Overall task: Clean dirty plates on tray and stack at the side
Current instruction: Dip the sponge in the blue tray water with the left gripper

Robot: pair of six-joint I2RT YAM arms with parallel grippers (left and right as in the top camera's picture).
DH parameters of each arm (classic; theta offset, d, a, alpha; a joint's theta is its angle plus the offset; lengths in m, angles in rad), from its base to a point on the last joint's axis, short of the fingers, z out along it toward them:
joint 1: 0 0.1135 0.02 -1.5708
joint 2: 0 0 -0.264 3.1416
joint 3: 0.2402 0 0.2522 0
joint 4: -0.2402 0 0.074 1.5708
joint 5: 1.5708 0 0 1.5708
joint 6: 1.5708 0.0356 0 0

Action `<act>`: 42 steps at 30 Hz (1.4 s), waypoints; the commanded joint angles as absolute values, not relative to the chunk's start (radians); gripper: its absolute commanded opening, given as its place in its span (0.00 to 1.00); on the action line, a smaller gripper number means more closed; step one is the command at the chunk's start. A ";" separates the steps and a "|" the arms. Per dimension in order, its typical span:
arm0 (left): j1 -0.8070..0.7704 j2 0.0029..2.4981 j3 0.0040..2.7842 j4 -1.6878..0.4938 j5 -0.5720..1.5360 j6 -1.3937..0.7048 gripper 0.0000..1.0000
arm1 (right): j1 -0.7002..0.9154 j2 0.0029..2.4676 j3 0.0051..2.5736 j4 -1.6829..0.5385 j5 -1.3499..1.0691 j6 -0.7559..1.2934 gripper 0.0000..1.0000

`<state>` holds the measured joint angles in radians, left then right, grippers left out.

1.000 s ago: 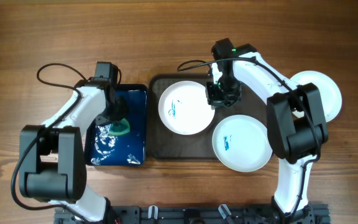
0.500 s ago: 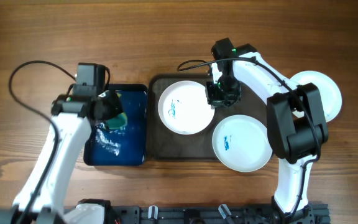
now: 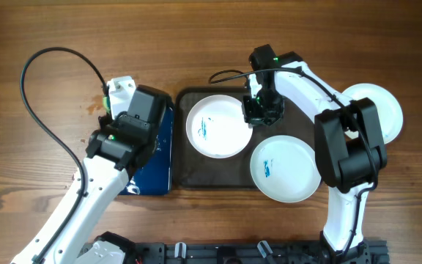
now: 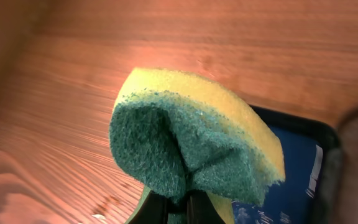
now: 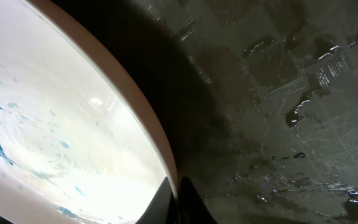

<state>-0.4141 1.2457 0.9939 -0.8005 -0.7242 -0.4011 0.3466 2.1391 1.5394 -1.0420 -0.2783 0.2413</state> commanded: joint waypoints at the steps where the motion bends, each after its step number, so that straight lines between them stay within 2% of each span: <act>1: -0.438 1.258 1.004 -0.797 -0.895 -0.396 0.04 | 0.352 2.145 1.530 -1.040 -0.297 0.235 0.04; 13: -0.438 1.258 1.004 -0.796 -0.862 -0.401 0.04 | 0.352 2.145 1.530 -1.032 -0.297 0.236 0.04; 16: -0.434 1.259 1.003 -0.799 -0.651 -0.420 0.04 | 0.352 2.145 1.530 -1.030 -0.297 0.237 0.04; 20: -0.395 1.281 0.999 -0.820 -0.491 -0.508 0.04 | 0.352 2.145 1.530 -1.034 -0.301 0.236 0.05; 31: -0.181 1.438 0.999 -0.830 0.050 -0.449 0.04 | 0.352 2.145 1.530 -1.036 -0.316 0.236 0.05; 42: -0.169 1.446 1.002 -0.825 0.163 -0.449 0.04 | 0.352 2.145 1.530 -1.036 -0.316 0.236 0.04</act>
